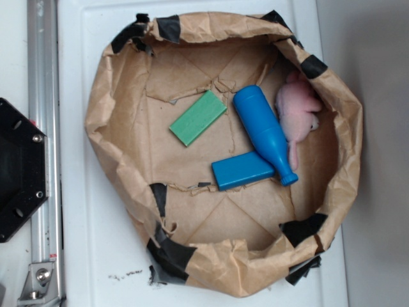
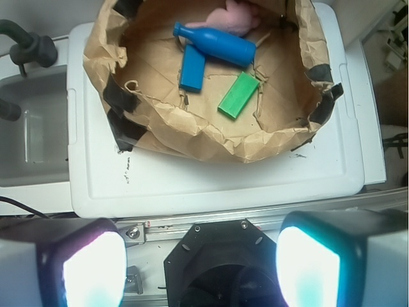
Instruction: Grab the green block.
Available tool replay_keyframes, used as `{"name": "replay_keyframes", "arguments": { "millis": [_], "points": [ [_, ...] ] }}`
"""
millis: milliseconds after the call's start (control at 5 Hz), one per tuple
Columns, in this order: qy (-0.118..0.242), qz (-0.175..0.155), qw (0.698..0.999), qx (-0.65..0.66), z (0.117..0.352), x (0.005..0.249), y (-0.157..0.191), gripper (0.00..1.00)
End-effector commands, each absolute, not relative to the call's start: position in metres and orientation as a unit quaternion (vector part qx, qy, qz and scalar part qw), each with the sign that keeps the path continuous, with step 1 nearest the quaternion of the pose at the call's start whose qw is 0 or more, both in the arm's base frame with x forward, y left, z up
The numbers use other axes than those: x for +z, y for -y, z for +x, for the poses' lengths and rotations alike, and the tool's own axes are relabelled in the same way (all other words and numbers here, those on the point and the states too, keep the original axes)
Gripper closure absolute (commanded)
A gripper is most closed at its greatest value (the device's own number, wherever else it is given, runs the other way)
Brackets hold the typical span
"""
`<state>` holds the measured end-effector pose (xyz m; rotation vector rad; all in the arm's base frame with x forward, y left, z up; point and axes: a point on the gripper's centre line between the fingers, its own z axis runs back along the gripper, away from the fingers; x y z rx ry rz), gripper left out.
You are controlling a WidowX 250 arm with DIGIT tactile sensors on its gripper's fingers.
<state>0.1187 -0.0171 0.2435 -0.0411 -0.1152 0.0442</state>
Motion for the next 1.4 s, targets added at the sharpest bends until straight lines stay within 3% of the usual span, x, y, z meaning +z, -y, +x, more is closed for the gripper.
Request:
{"name": "replay_keyframes", "arguments": {
  "millis": [0, 200, 400, 600, 800, 1000, 1200],
  "points": [
    [0.058, -0.021, 0.998, 0.022, 0.119, 0.243, 0.017, 0.0],
    [0.079, 0.008, 0.99, 0.114, 0.169, 0.211, -0.012, 0.0],
    [0.105, -0.029, 0.973, 0.203, 0.215, 0.19, -0.031, 0.0],
    [0.107, -0.045, 0.943, 0.312, 0.251, 0.157, -0.045, 0.0],
    [0.086, -0.051, 0.935, 0.34, 0.266, 0.105, -0.045, 0.0],
    [0.051, -0.05, 0.948, 0.309, 0.26, 0.071, -0.027, 0.0],
    [0.041, -0.038, 0.952, 0.302, 0.245, 0.051, -0.028, 0.0]
  ]
}}
